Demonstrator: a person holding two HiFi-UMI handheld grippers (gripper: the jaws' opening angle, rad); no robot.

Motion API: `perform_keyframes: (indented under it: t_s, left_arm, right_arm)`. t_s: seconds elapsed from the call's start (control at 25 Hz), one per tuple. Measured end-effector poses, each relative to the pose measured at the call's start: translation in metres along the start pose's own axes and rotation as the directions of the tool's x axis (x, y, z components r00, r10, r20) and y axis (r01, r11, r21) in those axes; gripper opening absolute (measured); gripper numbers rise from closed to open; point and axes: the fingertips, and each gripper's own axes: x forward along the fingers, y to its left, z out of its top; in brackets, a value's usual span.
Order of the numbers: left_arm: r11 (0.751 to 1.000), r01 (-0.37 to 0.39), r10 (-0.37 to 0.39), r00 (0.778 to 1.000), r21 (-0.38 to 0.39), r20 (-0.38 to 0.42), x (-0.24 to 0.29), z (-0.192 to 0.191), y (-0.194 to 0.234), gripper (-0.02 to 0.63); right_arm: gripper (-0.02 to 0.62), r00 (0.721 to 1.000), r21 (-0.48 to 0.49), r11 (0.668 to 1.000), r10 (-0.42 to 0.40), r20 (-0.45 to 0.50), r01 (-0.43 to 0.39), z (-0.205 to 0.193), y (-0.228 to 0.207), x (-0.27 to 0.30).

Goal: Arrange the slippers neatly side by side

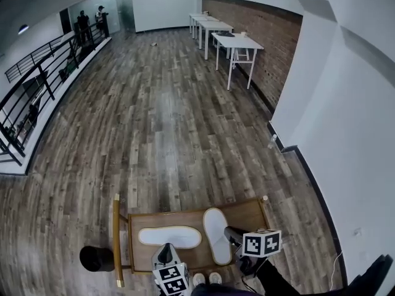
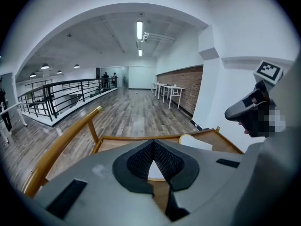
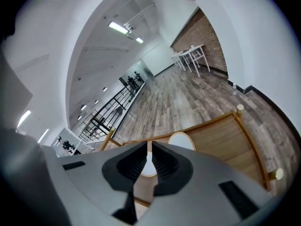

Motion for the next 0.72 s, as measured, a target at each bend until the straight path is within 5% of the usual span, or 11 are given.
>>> perform_keyframes:
  t_s: [0.28, 0.44, 0.56, 0.72]
  left_arm:
    - [0.993, 0.089, -0.092, 0.995, 0.081, 0.031, 0.002, -0.006, -0.008, 0.002]
    - [0.967, 0.193, -0.197, 0.98, 0.169, 0.011, 0.016, -0.004, -0.006, 0.002]
    - [0.915, 0.273, -0.268, 0.962, 0.297, -0.058, 0.032, -0.005, -0.006, 0.005]
    - [0.797, 0.413, -0.352, 0.911, 0.441, -0.215, 0.054, -0.016, -0.011, 0.089]
  right_arm:
    - [-0.002, 0.998, 0.015, 0.999, -0.034, 0.045, 0.033, -0.023, 0.001, -0.013]
    - [-0.002, 0.998, 0.019, 0.999, -0.038, 0.042, 0.038, -0.027, -0.001, -0.018]
    - [-0.002, 0.998, 0.035, 0.998, -0.048, 0.045, 0.047, -0.028, -0.008, -0.024]
    - [-0.002, 0.997, 0.062, 0.996, -0.06, 0.047, 0.057, -0.03, -0.017, -0.032]
